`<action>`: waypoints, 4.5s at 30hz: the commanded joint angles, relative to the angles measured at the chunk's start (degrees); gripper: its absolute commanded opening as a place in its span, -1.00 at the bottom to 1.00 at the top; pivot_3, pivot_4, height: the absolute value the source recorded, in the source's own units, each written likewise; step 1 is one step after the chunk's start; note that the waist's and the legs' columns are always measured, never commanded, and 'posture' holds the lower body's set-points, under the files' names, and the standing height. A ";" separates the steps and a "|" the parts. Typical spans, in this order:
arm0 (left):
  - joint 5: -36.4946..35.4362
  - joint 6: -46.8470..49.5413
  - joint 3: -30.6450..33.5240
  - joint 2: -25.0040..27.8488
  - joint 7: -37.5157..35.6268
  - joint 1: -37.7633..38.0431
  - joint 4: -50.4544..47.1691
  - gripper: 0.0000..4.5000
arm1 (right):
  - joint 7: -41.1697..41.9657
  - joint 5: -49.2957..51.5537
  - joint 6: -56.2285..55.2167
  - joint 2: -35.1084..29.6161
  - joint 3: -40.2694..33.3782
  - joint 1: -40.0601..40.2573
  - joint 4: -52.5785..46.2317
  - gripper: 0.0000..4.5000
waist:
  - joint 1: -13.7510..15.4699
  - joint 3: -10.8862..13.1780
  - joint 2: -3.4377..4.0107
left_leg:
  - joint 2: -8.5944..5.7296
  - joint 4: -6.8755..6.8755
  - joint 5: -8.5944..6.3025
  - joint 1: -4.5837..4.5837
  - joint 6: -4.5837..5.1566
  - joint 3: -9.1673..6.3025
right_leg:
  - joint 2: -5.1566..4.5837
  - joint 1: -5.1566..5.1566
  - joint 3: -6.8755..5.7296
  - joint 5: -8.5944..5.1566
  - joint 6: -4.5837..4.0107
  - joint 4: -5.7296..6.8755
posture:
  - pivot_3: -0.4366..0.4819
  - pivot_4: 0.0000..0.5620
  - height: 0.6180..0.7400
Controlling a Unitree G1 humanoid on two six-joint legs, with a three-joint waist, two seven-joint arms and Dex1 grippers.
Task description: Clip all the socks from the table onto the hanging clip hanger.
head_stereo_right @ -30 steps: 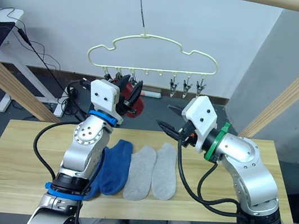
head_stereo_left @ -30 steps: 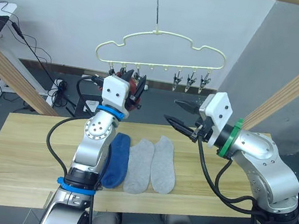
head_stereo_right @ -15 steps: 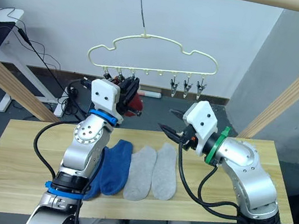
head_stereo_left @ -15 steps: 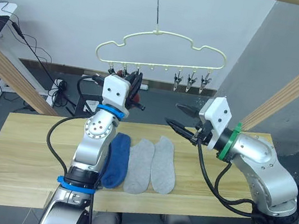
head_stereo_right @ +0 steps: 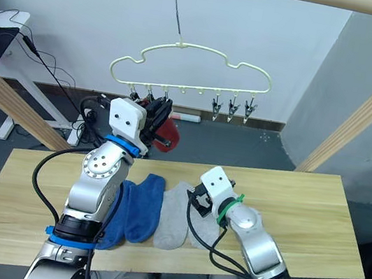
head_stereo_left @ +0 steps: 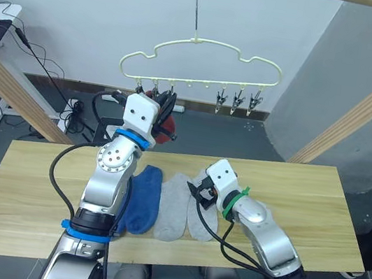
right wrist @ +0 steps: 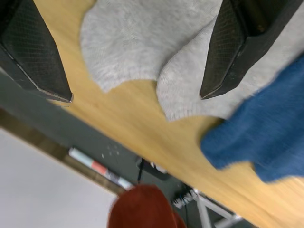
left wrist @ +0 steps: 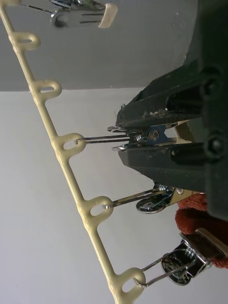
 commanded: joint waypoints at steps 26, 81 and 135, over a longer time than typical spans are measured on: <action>-7.00 6.35 1.73 1.50 -5.42 1.49 -5.92 -0.91 | 2.72 -6.90 -7.36 1.67 -0.44 -2.27 17.78 0.09 | 0.12 0.00 0.00 | 0.01 0.02 0.00 0.06 0.00 -0.01 | 0.00 0.05 0.00 0.00 0.00 0.05 | -0.46 0.08 1.00; -22.39 21.86 5.06 6.22 -10.60 0.82 -11.05 -0.91 | 10.37 -15.14 -19.27 3.25 0.99 -23.98 9.19 -1.00 | -1.72 0.00 0.01 | 0.03 0.01 0.00 0.00 0.01 -0.01 | -0.01 -0.01 -0.01 0.01 -0.01 0.02 | -0.60 0.06 1.00; -24.38 17.83 6.66 24.75 -31.15 11.47 -17.89 0.32 | 13.65 -3.51 5.92 -1.39 -14.01 -3.98 -27.84 0.27 | -1.52 0.00 0.01 | 0.04 -0.07 0.00 0.01 0.00 -0.01 | 0.00 -0.05 0.01 0.00 0.00 0.01 | -0.54 0.02 1.00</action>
